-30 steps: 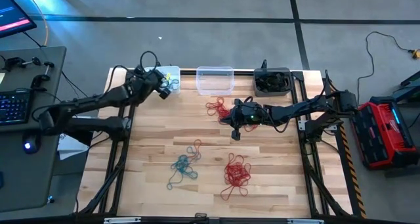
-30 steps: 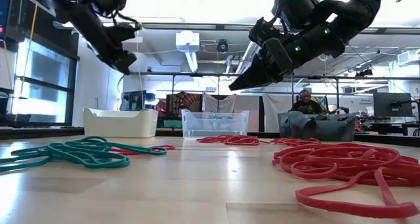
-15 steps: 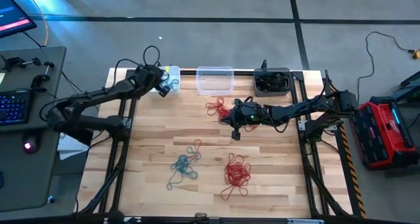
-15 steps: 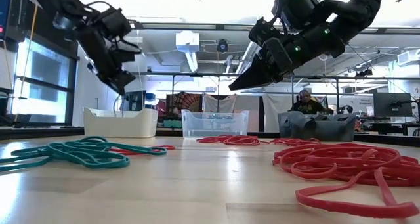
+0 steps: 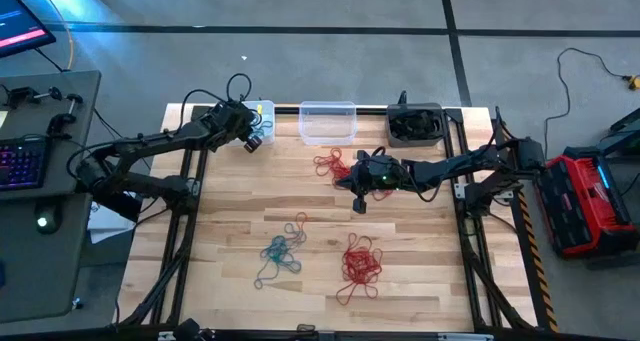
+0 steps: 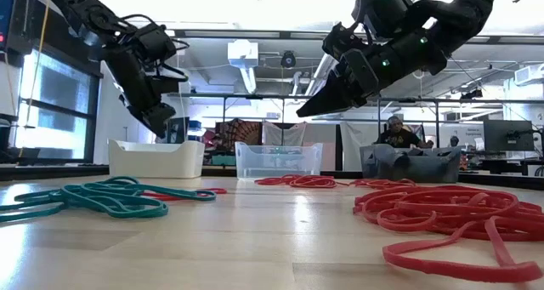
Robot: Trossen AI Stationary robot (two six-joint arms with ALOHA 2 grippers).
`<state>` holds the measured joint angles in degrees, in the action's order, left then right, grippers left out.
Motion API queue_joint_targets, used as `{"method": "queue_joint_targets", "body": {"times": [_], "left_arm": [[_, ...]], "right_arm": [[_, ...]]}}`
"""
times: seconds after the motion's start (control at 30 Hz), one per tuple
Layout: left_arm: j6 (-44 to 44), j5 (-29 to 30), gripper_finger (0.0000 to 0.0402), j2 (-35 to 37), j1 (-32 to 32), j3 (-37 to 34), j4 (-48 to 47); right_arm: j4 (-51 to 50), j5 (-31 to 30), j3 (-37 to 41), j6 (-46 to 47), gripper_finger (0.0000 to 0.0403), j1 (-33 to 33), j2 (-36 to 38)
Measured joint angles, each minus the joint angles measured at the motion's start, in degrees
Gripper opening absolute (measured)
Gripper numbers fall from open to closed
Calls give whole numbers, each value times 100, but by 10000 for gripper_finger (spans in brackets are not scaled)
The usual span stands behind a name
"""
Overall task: Sort rubber bands into baskets
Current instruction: Put the blue rubber band into the white bin
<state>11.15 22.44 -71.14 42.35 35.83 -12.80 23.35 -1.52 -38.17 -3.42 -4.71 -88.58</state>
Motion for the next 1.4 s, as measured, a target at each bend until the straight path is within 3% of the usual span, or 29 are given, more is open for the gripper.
{"method": "queue_joint_targets", "body": {"times": [0.23,0.4,0.73,1.07,1.4], "left_arm": [[-19,-145,149,505,-294,0,-133],[-60,-730,167,930,-672,-2,-396],[-348,-1570,171,1249,-2311,-2,-534],[-499,-2072,170,553,-4041,-2,-325],[174,-2081,170,-729,-4996,-2,67]], "right_arm": [[0,-2,0,0,0,-2,0],[0,-2,0,0,0,0,0],[2,-2,0,0,0,0,0],[24,0,0,2,0,-2,0],[20,-2,0,2,0,0,0]]}}
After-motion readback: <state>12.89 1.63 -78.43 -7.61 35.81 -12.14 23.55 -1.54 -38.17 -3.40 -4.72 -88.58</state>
